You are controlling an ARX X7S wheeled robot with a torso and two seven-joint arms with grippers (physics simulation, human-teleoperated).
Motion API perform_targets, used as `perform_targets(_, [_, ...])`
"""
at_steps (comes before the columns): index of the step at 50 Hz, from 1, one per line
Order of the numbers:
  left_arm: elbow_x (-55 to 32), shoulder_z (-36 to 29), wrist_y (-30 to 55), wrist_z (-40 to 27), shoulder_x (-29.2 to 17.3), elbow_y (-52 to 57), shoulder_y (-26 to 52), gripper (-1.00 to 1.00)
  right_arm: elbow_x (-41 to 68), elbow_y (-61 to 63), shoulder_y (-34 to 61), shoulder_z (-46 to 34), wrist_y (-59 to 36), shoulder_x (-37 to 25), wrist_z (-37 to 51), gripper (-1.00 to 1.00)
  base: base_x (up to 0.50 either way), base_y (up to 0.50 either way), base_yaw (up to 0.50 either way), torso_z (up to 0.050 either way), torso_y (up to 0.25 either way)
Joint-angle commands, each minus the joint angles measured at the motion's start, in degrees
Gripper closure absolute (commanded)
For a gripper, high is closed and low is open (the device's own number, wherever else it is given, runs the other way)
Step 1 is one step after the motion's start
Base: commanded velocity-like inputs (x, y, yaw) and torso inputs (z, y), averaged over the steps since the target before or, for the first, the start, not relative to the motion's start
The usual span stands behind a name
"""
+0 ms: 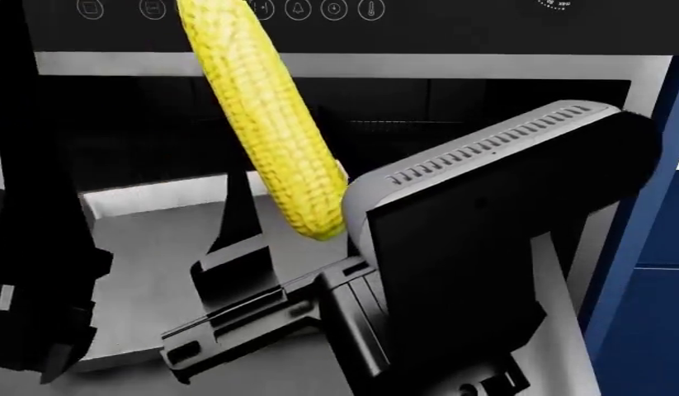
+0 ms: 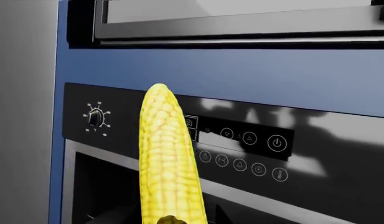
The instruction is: Pick the corn from the top rack in the oven and place it on the plate on the counter.
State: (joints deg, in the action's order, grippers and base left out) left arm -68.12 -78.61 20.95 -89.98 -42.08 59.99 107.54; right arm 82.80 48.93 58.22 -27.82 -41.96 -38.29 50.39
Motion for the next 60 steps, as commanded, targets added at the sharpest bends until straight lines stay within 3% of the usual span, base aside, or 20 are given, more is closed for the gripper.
perform_targets(1, [-2.7,-3.0,-2.7,0.0,-4.3,0.0,6.6,-1.00,-1.6,-0.1,-1.4,1.5,0.5,-2.1,-0.8,1.00,0.00,0.00,0.00,0.000,0.000])
perform_targets(20, [0.5,-9.9,-7.8,0.0,-8.0,0.0,9.8,-1.00,0.4,0.5,-1.3,4.6,2.4,-4.9,1.3,1.00,0.00,0.00,0.00,0.000,0.000])
perform_targets(29, [1.0,-19.6,-12.4,0.0,-11.0,0.0,17.5,-1.00,1.2,0.9,-1.9,5.5,2.9,-6.5,1.3,1.00,0.00,0.00,0.00,0.000,0.000])
perform_targets(43, [2.5,-27.2,-15.9,0.0,-13.0,0.0,22.6,-1.00,1.5,1.4,-2.0,6.3,3.4,-7.7,1.5,1.00,0.00,0.00,0.00,0.000,0.000])
perform_targets(60, [2.9,-30.5,-17.7,0.0,-13.7,0.0,25.3,-1.00,1.9,1.5,-1.3,5.5,2.9,-7.2,2.4,1.00,0.00,0.00,0.00,0.000,0.000])
